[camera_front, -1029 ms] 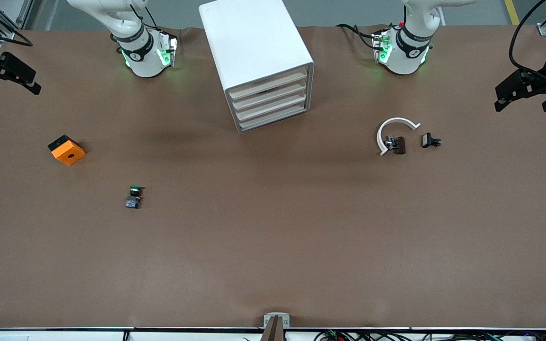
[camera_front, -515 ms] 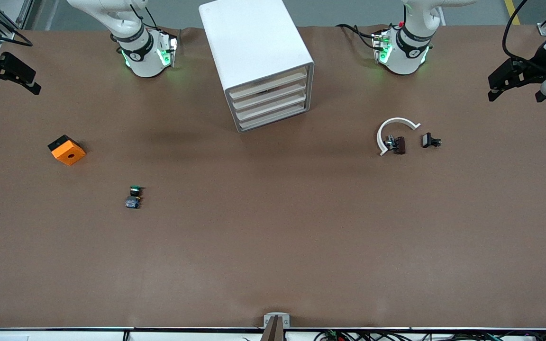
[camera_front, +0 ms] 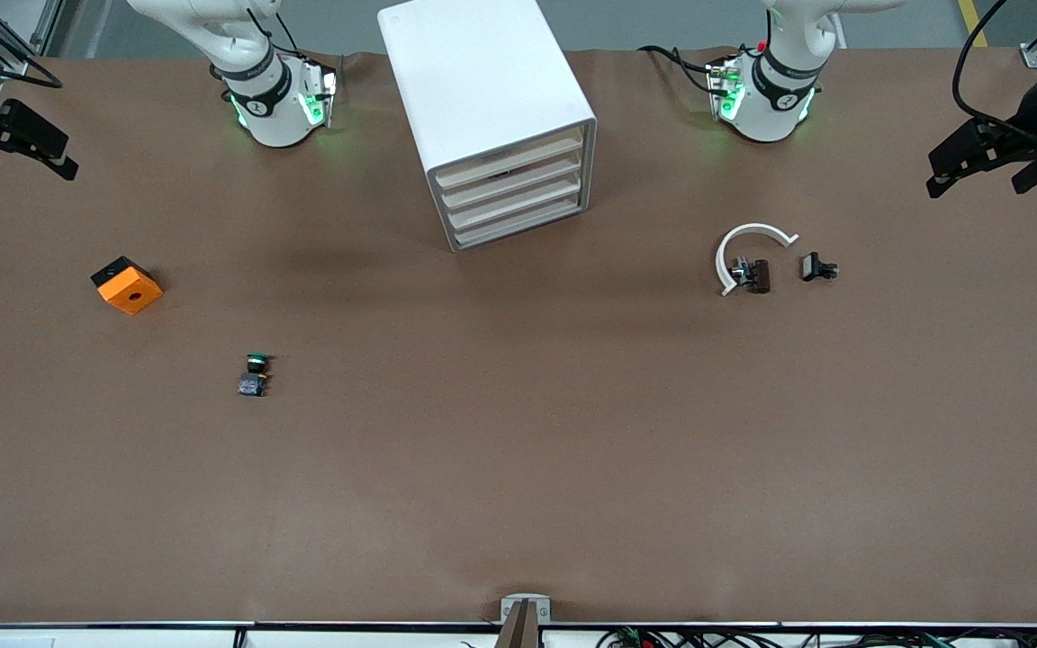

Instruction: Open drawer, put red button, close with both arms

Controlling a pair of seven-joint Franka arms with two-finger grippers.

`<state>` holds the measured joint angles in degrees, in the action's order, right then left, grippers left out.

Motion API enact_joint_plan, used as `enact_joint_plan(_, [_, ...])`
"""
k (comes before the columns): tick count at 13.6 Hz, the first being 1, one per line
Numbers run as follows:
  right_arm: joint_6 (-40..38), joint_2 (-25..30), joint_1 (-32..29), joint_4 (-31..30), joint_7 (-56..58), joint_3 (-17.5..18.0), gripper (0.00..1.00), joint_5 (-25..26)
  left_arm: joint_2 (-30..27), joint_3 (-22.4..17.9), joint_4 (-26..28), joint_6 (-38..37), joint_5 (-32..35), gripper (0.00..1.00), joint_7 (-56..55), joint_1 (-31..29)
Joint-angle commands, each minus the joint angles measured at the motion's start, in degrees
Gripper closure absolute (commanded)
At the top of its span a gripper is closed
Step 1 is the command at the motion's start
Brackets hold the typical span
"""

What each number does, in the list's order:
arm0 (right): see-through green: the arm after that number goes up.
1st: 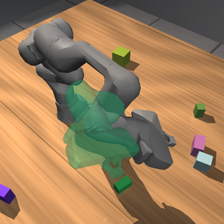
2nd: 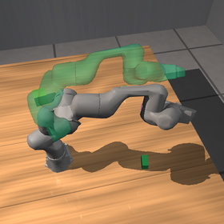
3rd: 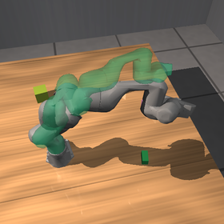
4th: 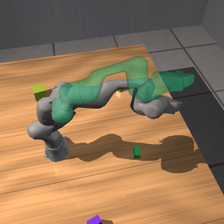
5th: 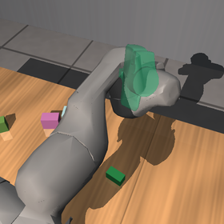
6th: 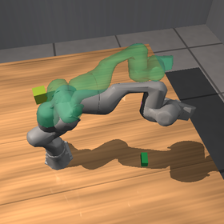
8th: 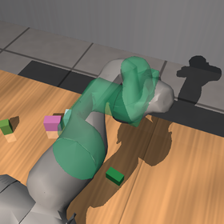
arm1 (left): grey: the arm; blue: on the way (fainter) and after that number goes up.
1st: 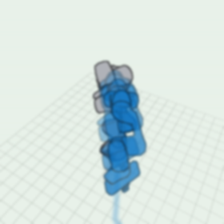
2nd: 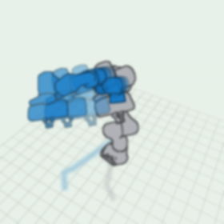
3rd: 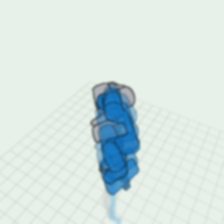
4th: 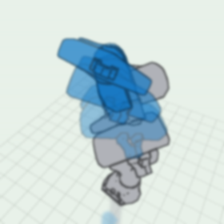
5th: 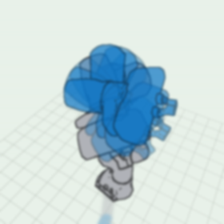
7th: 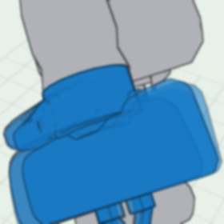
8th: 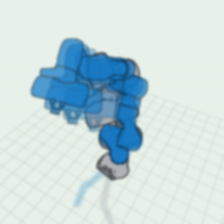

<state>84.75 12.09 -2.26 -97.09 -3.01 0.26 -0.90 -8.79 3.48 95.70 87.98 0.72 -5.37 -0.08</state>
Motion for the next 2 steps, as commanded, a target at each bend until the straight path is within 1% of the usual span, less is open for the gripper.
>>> enact_joint_plan(1, [0.1, -0.1, -0.8, 0.5, 0.0, 0.6, 0.0, 0.1, 1.5, -0.1, -0.9, 0.0, -0.1, 0.0, 0.1, -0.3])
enact_joint_plan(2, [0.2, -0.1, -0.8, 0.5, 0.0, 0.6, 0.0, 0.2, 2.4, -0.1, -1.8, -0.3, 0.2, 0.0, 0.1, -0.3])
